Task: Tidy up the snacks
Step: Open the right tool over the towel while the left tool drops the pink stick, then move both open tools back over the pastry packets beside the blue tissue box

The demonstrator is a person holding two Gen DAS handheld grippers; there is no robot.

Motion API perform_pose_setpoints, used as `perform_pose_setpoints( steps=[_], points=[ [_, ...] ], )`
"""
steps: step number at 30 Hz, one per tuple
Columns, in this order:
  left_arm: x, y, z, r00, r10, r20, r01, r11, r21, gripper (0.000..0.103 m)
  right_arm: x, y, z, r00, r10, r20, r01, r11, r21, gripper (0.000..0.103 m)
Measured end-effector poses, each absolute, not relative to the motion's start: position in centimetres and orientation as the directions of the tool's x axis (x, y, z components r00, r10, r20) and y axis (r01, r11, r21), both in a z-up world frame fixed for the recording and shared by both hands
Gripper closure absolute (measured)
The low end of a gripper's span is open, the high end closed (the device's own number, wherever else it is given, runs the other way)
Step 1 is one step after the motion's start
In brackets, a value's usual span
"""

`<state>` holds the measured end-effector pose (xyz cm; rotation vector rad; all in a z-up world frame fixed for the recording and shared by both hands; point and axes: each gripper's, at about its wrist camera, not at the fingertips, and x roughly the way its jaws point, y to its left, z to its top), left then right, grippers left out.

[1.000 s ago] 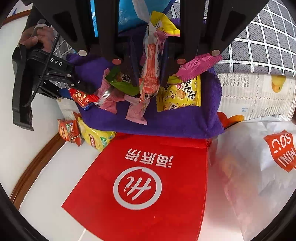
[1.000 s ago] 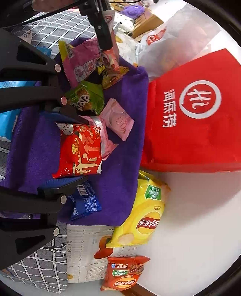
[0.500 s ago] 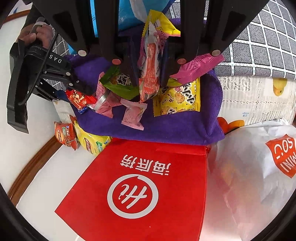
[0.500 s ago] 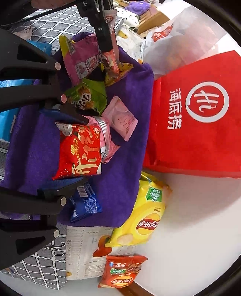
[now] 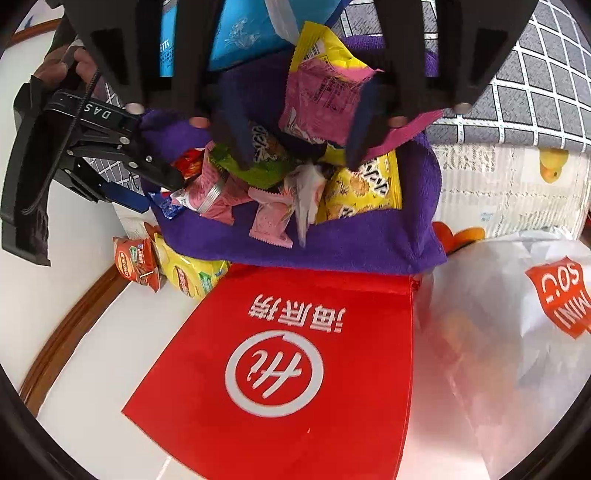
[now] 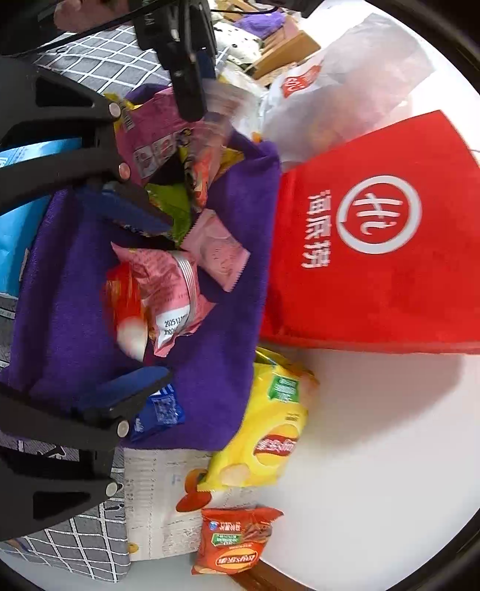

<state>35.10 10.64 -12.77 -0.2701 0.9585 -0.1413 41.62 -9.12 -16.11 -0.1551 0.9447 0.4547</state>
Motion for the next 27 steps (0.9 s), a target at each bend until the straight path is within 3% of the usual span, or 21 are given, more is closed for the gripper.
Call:
perform_pose_setpoints(
  steps=[1,7,27],
  points=[
    [35.0,10.6,-12.6,0.573,-0.233,-0.785,0.000,0.959,-0.284,0.042,41.5,-9.2,-15.7,0.510,0.314,-0.801,-0.440,0.895,0.071,0.028],
    [35.0,10.3,-12.1,0.577,-0.212,-0.789,-0.001,0.966,-0.260,0.040,41.1,-9.7,-14.5,0.540,0.332,-0.773,-0.422,0.902,0.093,0.027],
    [32.9,9.4,-8.9,0.645,-0.233,-0.728,0.041,0.962,-0.271,0.040,38.2,-8.9,-11.4,0.592,0.327,-0.736,-0.418,0.906,0.067,0.023]
  ],
)
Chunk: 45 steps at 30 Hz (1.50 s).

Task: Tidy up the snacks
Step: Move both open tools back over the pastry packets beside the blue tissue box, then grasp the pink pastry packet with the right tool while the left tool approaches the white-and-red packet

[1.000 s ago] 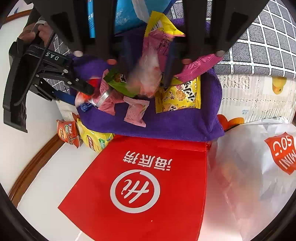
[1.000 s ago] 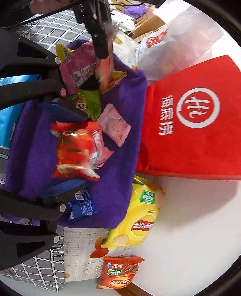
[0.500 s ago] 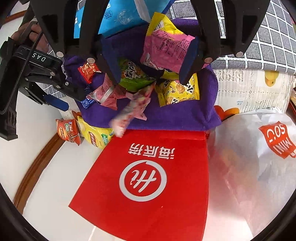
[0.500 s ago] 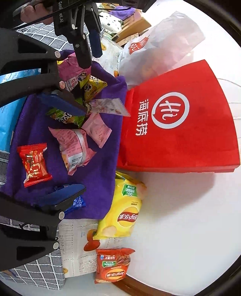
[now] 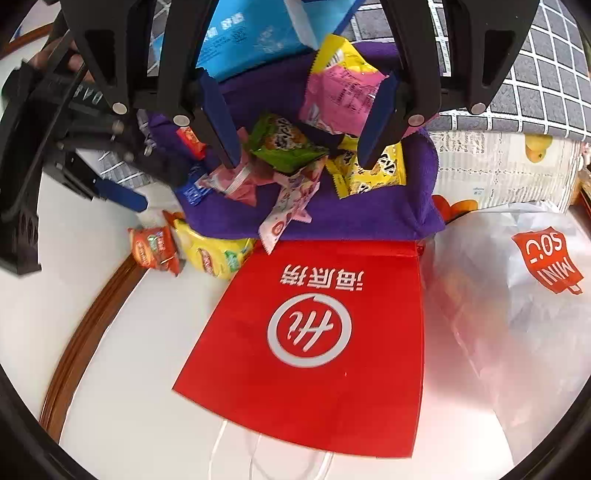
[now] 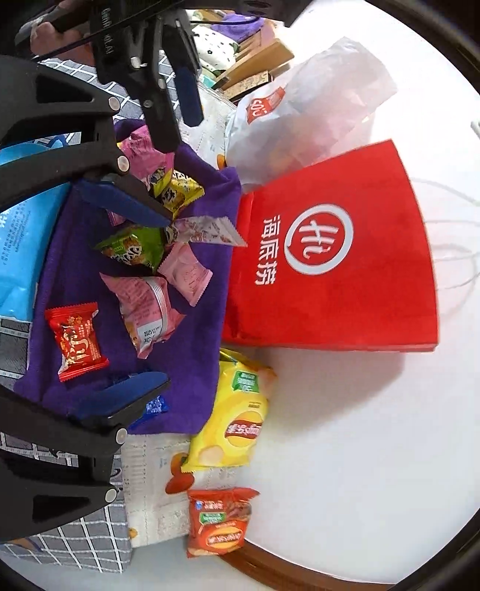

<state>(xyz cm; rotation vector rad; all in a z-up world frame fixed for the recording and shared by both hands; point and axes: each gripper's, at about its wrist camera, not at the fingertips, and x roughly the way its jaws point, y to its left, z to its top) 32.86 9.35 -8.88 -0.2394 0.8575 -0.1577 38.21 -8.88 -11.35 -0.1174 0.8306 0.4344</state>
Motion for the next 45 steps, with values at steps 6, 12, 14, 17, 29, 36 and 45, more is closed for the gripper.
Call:
perform_pose_setpoints(
  steps=[6,12,14,17,29,36,45],
  points=[
    [31.5,9.4,-7.0,0.678,-0.224,-0.700,0.046,0.963,-0.265,0.040,34.6,-8.5,-10.6,0.623,0.263,-0.736,-0.436,0.899,-0.047,0.023],
    [29.7,9.1,-4.8,0.699,-0.208,-0.684,0.055,0.969,-0.239,0.040,29.7,-9.1,-9.5,0.660,0.239,-0.712,-0.440,0.891,-0.109,0.023],
    [29.0,8.8,-3.9,0.711,-0.187,-0.678,0.050,0.975,-0.216,0.040,27.8,-9.8,-9.1,0.648,0.263,-0.715,-0.439,0.896,-0.068,0.023],
    [27.7,8.4,-2.8,0.717,-0.183,-0.672,0.054,0.977,-0.208,0.040,25.3,-10.8,-9.0,0.628,0.299,-0.719,-0.435,0.900,-0.005,0.023],
    [19.5,9.9,-4.8,0.694,-0.174,-0.699,0.047,0.979,-0.197,0.040,18.9,-12.0,-11.9,0.587,0.370,-0.720,-0.384,0.910,0.155,0.023],
    [16.2,10.3,-6.7,0.694,-0.177,-0.698,0.029,0.975,-0.218,0.040,16.8,-12.0,-13.1,0.628,0.331,-0.705,-0.343,0.930,0.132,0.023],
    [13.3,11.3,-9.4,0.719,-0.179,-0.671,0.021,0.971,-0.236,0.040,15.4,-11.6,-14.5,0.611,0.348,-0.711,-0.342,0.926,0.159,0.023]
  ],
)
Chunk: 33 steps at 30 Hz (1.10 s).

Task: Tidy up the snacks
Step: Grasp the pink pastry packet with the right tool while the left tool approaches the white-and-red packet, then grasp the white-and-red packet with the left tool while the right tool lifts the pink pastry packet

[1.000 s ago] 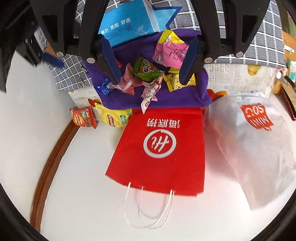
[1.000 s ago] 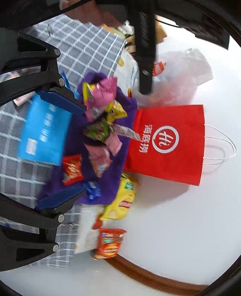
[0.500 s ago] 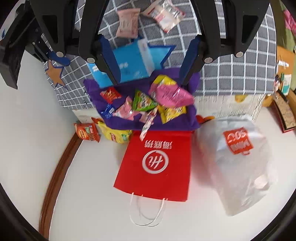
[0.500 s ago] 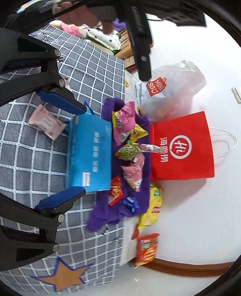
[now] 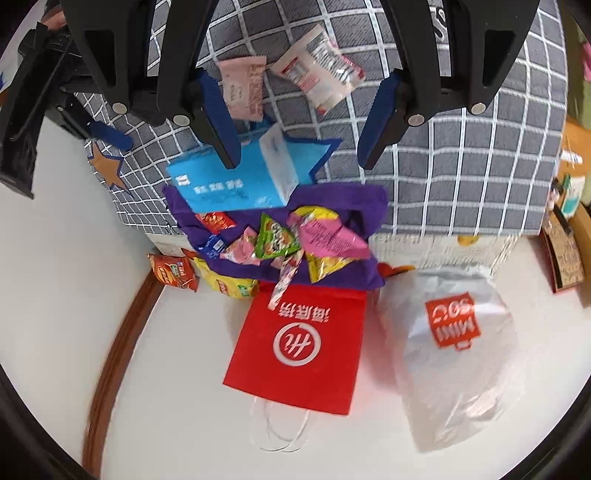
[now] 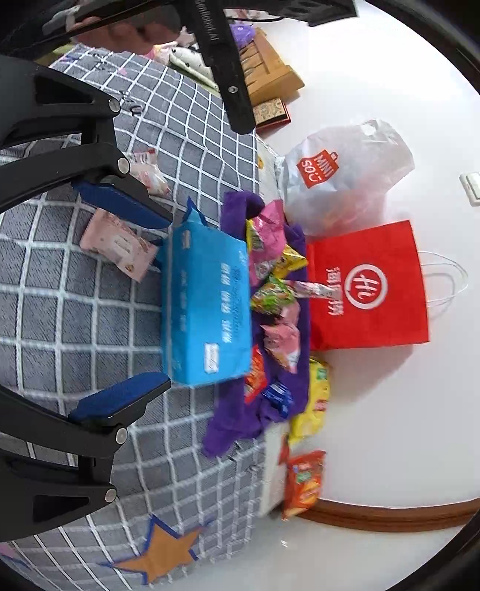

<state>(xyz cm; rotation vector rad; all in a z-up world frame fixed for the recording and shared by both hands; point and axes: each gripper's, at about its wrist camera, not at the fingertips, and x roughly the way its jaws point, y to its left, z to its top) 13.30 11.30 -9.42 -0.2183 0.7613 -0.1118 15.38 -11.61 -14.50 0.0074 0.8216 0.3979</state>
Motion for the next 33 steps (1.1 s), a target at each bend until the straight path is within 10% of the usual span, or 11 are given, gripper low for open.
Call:
perform_pose_setpoints(
  steps=[20,33],
  points=[
    [11.6,18.5,-16.9,0.590,-0.145,-0.794,-0.143,0.950,-0.279,0.040,16.2,-5.9,-22.8,0.424,0.375,-0.824,-0.293,0.918,0.267,0.042],
    [11.8,18.1,-18.3,0.560,-0.193,-0.806,-0.112,0.946,-0.305,0.040,15.6,-2.5,-23.1,0.525,0.233,-0.819,-0.356,0.934,0.038,0.061]
  ],
)
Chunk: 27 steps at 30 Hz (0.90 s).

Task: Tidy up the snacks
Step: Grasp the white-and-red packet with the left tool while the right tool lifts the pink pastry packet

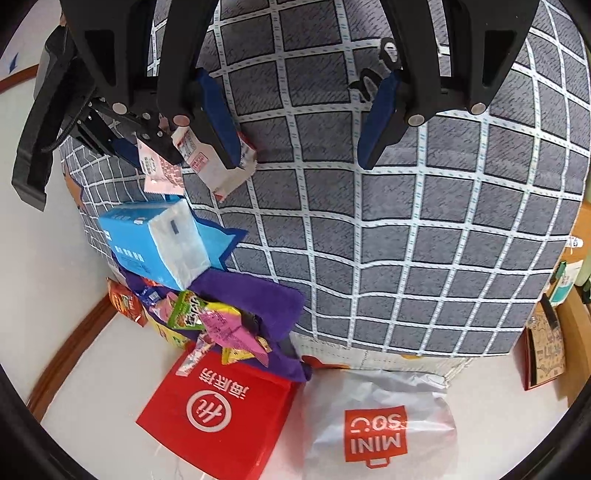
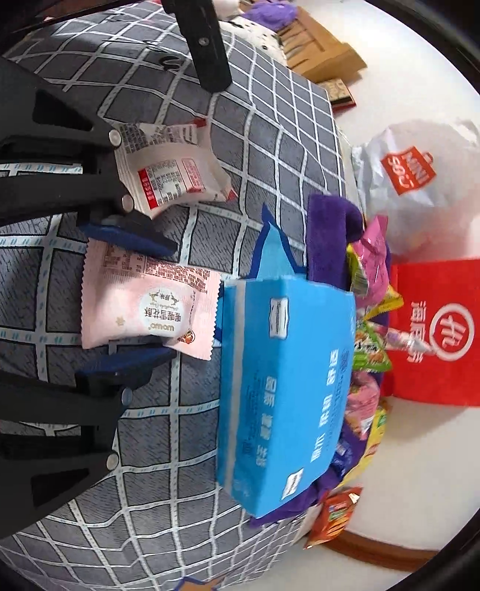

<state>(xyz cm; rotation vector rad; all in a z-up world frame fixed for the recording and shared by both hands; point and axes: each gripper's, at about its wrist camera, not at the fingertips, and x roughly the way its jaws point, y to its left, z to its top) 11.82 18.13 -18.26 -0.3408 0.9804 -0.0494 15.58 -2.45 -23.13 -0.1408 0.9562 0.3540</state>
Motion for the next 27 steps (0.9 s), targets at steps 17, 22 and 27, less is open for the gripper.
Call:
perform_pose_setpoints(
  steps=[17,22,27],
  points=[
    [12.0,14.3,-20.0,0.499,-0.312,-0.808,-0.062,0.917,-0.393,0.040,15.1,-13.2,-21.7,0.593,0.161,-0.789,-0.290,0.957,-0.022,0.068],
    [13.2,12.2,-20.4,0.487,-0.317,-0.814,-0.072,0.914,-0.399,0.036,16.8,-16.3,-23.1,0.584,0.149,-0.798,-0.267,0.964,-0.015,0.067],
    [14.4,9.7,-20.5,0.491,-0.255,-0.833,-0.085,0.938,-0.337,0.035,17.3,-17.3,-23.7,0.584,0.203,-0.786,-0.273,0.961,0.045,0.065]
  ],
)
